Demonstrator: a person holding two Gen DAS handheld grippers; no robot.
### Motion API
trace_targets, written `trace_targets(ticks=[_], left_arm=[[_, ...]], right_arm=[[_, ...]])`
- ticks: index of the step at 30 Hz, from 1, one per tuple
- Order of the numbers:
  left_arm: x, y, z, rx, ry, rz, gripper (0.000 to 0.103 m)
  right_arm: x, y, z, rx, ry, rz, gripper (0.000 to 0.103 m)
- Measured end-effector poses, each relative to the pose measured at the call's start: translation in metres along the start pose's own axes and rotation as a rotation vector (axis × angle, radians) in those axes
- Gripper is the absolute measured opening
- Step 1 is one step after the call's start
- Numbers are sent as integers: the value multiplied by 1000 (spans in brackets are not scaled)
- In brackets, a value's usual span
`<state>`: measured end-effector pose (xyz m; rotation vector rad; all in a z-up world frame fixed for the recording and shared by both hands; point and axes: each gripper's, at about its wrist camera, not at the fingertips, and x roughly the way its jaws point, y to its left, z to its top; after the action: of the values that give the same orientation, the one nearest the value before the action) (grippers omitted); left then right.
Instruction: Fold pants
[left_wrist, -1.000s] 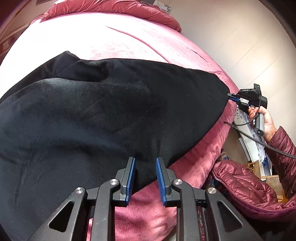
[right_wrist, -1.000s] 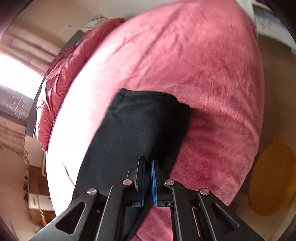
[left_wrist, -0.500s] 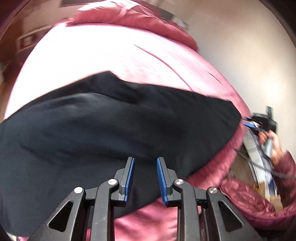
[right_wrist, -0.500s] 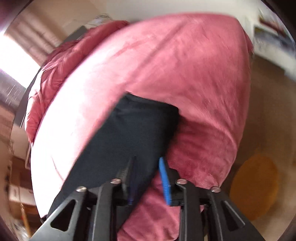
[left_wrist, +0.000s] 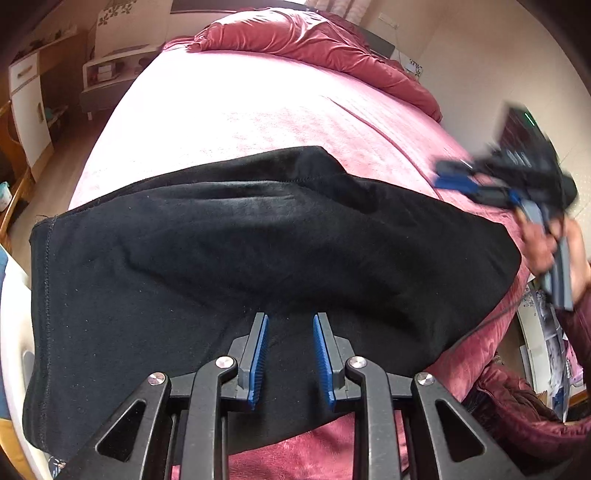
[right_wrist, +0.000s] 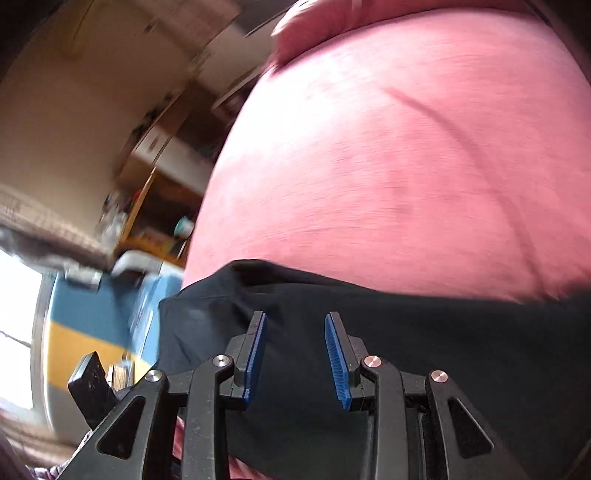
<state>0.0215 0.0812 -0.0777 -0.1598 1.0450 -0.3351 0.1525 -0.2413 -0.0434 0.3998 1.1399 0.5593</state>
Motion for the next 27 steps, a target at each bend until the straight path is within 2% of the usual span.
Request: trace_targets(ticks=[5,7,10,12,14,15,16,18,20,21,23,27], left_arm=[[9,3,-4,6,20,7,25],[11,5,-5,8,25,7,25],[15,9,-8,0,30,-2,25],[20,11,-5,-10,31,-11,25],[23,14,-5,-22,31,-11,25],[23,16,-5,-28,30,-10,25],[24,17,-4,-32,27,-5,25],[22,21,-6,-42,20,11,25],[28,29,-6,-70,47,38,25],[31,32,-6,-87,52,32,25],[35,34,-6,-88,58,35,25],[33,30,-2,-77,60,52,25]], right_arm=[[80,40,27,-85,155,14,34],[105,43,33,-99,223,-4,34],[136,39,37,-101,294,20,34],[144,44,44,-84,302,58,34],[149,46,49,-88,289,38,21],[151,48,50,-112,276,3,8],[154,51,51,-127,266,-22,8],[134,52,59,-109,171,25,7],[122,38,68,-12,88,77,5],[126,31,70,20,94,60,5],[148,27,67,-6,143,-36,5],[169,25,67,13,162,-56,5]])
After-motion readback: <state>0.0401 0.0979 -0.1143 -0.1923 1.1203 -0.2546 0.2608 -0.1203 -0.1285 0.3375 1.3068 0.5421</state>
